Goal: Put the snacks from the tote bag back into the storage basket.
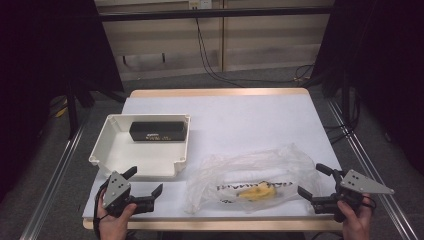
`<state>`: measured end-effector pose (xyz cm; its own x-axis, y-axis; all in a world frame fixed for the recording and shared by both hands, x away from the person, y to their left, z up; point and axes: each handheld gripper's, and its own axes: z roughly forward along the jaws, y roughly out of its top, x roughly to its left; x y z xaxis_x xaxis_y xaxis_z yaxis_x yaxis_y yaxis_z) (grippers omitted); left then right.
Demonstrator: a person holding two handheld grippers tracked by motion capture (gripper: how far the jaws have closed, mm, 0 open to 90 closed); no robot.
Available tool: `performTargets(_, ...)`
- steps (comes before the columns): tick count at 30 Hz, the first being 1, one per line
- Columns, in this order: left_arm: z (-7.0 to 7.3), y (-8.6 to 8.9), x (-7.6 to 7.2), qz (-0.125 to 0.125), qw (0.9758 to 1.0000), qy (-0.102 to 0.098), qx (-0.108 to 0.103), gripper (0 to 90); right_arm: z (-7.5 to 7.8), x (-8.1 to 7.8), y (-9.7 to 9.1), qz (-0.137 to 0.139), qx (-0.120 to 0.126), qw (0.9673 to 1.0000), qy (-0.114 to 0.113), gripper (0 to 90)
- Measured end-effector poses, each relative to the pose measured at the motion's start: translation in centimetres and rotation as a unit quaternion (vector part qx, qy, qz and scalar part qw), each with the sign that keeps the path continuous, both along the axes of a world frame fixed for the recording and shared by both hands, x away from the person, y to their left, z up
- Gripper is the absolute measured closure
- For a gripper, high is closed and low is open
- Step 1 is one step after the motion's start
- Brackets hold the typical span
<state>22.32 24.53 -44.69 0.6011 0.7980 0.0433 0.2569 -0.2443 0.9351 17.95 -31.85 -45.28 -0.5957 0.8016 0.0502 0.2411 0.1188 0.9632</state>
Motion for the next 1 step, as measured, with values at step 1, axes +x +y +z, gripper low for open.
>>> performTargets(1,-0.26,-0.07,0.14,0.0,1.0,0.009,-0.003,0.9,0.01,0.05,0.0,0.001,0.0,1.0,-0.002,0.6)
